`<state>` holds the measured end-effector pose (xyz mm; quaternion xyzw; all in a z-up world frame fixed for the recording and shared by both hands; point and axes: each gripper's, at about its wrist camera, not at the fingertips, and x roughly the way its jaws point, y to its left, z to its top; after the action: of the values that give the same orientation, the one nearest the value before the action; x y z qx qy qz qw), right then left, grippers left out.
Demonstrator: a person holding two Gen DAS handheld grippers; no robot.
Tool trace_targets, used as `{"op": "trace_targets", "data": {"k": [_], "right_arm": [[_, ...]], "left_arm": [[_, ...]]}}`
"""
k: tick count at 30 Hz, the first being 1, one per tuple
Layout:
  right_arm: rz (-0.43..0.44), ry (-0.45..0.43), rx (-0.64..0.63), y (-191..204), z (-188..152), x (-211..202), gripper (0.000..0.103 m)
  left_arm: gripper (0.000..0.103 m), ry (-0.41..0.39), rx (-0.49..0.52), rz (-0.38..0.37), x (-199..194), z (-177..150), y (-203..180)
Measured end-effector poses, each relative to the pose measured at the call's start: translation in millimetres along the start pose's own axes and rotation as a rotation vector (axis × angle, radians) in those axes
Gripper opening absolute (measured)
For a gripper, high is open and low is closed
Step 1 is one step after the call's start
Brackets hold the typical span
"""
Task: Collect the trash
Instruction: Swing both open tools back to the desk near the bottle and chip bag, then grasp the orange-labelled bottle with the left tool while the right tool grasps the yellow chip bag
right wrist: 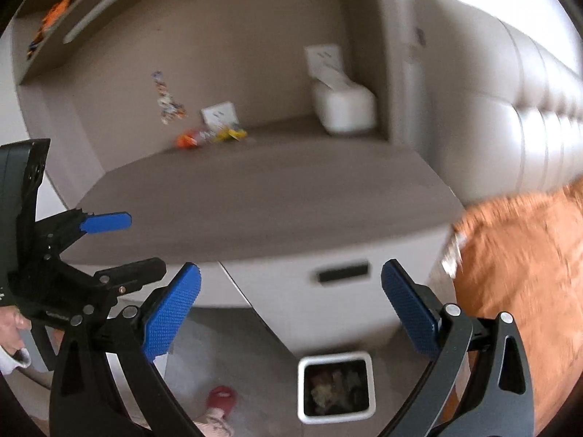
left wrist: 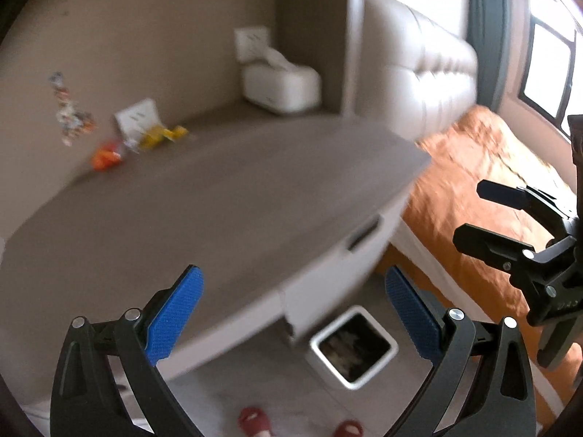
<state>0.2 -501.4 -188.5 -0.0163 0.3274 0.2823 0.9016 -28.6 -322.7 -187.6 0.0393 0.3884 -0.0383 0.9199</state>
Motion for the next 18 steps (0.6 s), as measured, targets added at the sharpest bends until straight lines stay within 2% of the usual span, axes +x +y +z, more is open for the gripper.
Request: {"op": "trace_targets", "data": {"k": [7, 13, 18], "right_arm": [[0.029, -0.047, -0.08, 57, 64, 38, 0.099], [0.031, -0.028, -0.121, 110, 124, 118, 0.099], [0.028, 0.023, -0.131, 136, 158, 188, 0.099]], "left_arm": [[0.098, -0.08, -0.066, 0.056, -7, 28, 101], [0.098, -0.113, -0.035, 0.062, 19, 56, 200], [0.098, -0.085, 0.024, -0.031, 55, 79, 271]]}}
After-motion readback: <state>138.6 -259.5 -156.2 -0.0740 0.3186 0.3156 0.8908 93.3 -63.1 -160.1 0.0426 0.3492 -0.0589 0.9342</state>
